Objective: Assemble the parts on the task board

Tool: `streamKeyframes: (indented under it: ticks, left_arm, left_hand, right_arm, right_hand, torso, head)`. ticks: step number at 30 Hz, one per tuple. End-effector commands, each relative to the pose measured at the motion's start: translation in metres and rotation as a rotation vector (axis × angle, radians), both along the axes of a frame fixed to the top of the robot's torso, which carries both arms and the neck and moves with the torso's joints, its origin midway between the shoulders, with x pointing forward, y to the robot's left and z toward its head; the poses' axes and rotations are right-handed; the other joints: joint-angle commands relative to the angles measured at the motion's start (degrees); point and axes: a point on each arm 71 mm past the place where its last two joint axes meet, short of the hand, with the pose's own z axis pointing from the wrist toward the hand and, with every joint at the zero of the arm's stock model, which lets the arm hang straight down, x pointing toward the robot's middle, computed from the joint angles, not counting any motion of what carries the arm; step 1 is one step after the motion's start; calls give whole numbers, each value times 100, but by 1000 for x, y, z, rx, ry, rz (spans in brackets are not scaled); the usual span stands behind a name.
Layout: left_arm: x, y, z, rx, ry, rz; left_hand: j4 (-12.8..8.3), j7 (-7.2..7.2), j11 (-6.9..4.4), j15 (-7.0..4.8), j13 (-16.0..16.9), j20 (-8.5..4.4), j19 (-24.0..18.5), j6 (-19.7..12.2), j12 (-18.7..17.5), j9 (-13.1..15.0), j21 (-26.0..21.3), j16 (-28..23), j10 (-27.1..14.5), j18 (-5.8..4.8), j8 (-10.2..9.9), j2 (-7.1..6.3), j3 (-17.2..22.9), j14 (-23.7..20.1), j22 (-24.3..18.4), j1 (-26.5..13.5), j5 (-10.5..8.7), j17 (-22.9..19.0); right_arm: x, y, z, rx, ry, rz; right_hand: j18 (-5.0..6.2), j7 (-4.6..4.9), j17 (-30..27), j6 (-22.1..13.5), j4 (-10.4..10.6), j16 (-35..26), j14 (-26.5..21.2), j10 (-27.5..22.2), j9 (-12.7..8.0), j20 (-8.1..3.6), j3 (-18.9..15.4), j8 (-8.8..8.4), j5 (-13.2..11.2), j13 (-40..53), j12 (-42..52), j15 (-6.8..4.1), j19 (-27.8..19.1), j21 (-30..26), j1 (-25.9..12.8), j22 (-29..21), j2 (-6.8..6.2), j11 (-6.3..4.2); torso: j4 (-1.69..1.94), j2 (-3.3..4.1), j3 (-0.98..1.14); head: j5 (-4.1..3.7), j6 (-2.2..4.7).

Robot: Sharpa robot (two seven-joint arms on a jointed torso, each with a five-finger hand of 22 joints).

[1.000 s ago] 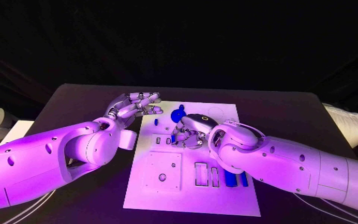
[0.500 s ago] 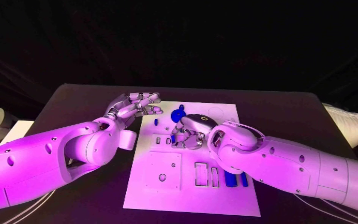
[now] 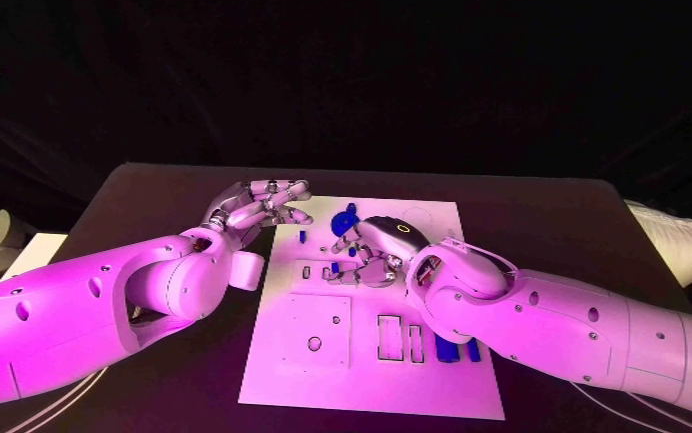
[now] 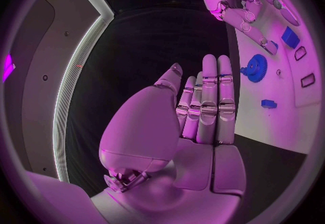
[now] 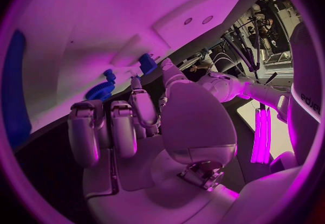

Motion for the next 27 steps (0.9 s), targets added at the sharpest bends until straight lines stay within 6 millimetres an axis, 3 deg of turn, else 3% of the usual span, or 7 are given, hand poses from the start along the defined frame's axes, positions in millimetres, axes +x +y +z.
streamKeyframes:
  ticks: [1,4,8,14,16,22,27]
  left_arm:
    - [0,-1,0,1,0,-13]
    - [1,1,-1,22,2,-12]
    - [3,1,-6,88,28,-35]
    - [1,-4,-16,267,105,-135]
    - [-1,-5,-21,353,151,-181]
    - [-6,-7,-33,656,281,-315]
    - [-1,-6,-29,948,313,-368]
  left_hand:
    - [-2,-56,-78,-118,14,-124,334,103,33,10,249,309,203,29,-14,49,8,418,117,-49,-9,262]
    - [42,-132,-200,-249,54,-255,705,224,121,17,579,805,559,27,-1,32,27,865,285,-97,-10,669]
    - [85,-294,-380,-442,232,-457,1106,425,322,27,1260,3986,1258,10,-3,-26,147,1044,684,-89,19,3710]
    - [275,-499,-584,-569,1009,-590,1792,573,1209,115,4266,7054,1850,-456,86,-163,17,1216,4358,-469,14,6897]
    - [530,-465,-589,-560,1313,-612,1841,603,1557,161,4662,7388,1858,-517,160,-70,-93,1257,4873,-833,0,7275]
    - [955,-536,-649,-589,4396,-655,1632,405,4695,721,5398,7571,1069,-553,896,45,-396,1292,5687,-1139,39,7489]
    - [1006,-640,-708,-610,4774,-636,1510,269,5093,1281,5465,7571,823,-540,1607,74,-749,1292,5723,-1437,-2,7489]
  right_arm:
    - [-7,1,11,82,-68,35]
    - [-12,-3,18,123,-81,65]
    - [-16,-16,30,173,-52,128]
    - [-17,-49,49,234,75,151]
    - [-14,-65,58,272,104,119]
    - [3,-113,80,356,128,-17]
    - [15,-143,86,381,131,-111]
  right_hand:
    - [-37,-16,1455,-40,-4,-9,585,-17,6,33,-41,-26,32,299,-35,23,397,-30,88,1140,-8,5]
    - [-40,-14,1472,-45,25,1,589,-6,9,35,-83,-23,37,309,-10,24,404,-24,149,1153,-7,7]
    - [-42,-14,1470,-43,30,-1,588,-10,16,38,-87,-17,51,303,-7,25,409,-21,318,1161,81,6]
    - [-13,-10,1346,-51,-9,-77,558,-96,17,38,-82,-18,14,204,-171,24,341,-86,493,1040,168,7]
    - [-10,-12,1332,-47,-12,-86,554,-105,19,37,-85,-16,18,192,-189,24,335,-93,511,1030,179,6]
    - [-9,-18,1324,-26,-27,-92,552,-111,24,33,-94,-8,118,178,-199,18,331,-99,577,1022,234,-1]
    - [-6,-19,1315,-22,-28,-99,549,-116,25,32,-100,-7,138,169,-212,17,326,-105,582,1012,240,-2]
  torso:
    - [-10,-3,-3]
    - [-18,-8,3]
    - [-21,-12,-3]
    - [-12,-52,2]
    - [-30,-81,9]
    - [-52,-166,27]
    - [-58,-237,53]
  head:
    - [-3,-1]
    - [18,2]
    - [9,12]
    - [5,-10]
    - [7,-13]
    - [17,-74]
    - [53,-131]
